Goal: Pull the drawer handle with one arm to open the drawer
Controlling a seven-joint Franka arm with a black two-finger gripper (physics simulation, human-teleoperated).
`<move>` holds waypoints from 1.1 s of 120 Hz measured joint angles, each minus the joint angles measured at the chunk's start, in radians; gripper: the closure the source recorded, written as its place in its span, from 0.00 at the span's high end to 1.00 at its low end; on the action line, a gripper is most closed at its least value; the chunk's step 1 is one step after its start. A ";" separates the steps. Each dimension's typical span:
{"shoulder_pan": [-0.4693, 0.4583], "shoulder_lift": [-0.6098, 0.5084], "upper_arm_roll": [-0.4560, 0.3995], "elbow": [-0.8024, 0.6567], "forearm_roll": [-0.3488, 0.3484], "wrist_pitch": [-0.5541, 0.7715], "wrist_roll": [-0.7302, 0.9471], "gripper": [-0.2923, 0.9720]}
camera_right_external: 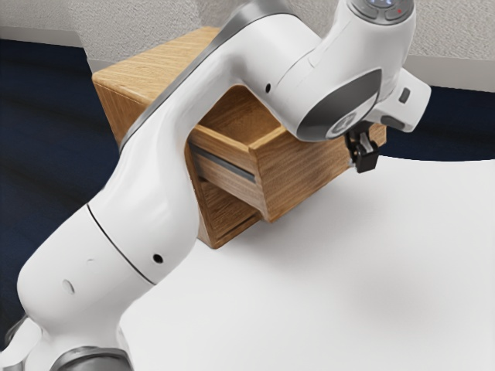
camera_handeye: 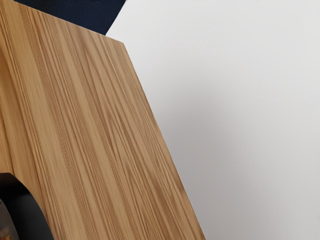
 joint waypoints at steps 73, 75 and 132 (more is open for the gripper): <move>-0.020 -0.033 -0.009 -0.002 -0.004 -0.010 -0.006 0.56; -0.020 -0.033 -0.009 -0.002 -0.004 -0.010 -0.006 0.58; 0.029 -0.816 0.118 -0.684 -0.291 -0.084 -0.036 0.76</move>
